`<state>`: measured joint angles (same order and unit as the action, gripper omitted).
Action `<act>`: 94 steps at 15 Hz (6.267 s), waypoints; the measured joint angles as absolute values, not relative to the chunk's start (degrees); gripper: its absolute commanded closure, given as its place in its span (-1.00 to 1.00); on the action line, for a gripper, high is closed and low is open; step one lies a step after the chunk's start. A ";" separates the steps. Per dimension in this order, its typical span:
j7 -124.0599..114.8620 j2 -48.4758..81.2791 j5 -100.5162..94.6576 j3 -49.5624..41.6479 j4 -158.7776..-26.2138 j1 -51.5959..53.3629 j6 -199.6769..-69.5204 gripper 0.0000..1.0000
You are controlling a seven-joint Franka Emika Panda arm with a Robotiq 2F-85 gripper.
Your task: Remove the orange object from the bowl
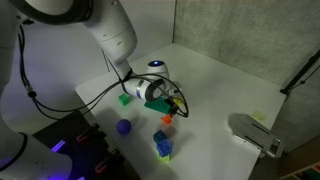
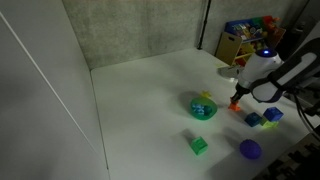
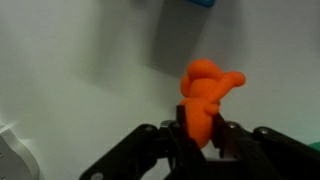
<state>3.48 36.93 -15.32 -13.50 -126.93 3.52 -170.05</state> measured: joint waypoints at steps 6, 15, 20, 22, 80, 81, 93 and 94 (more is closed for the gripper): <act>1.86 40.28 -15.31 -16.18 -124.11 6.75 -175.87 0.84; 2.15 40.37 -14.44 -21.38 -130.42 10.67 -186.02 -0.47; 2.69 38.98 -13.94 -20.41 -133.23 10.51 -187.39 -1.00; 2.80 37.18 -13.93 -19.08 -133.97 9.66 -186.41 -1.00; 3.28 -14.13 0.15 -4.29 -123.97 -1.71 -110.03 -1.00; 3.28 -14.13 0.15 -4.29 -123.97 -1.71 -110.03 -1.00; 3.28 -14.13 0.15 -4.29 -123.96 -1.71 -110.03 -1.00; 3.28 -14.13 0.15 -4.29 -123.97 -1.71 -110.03 -1.00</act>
<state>3.28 -14.13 0.15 -4.29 -123.97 -1.71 -110.03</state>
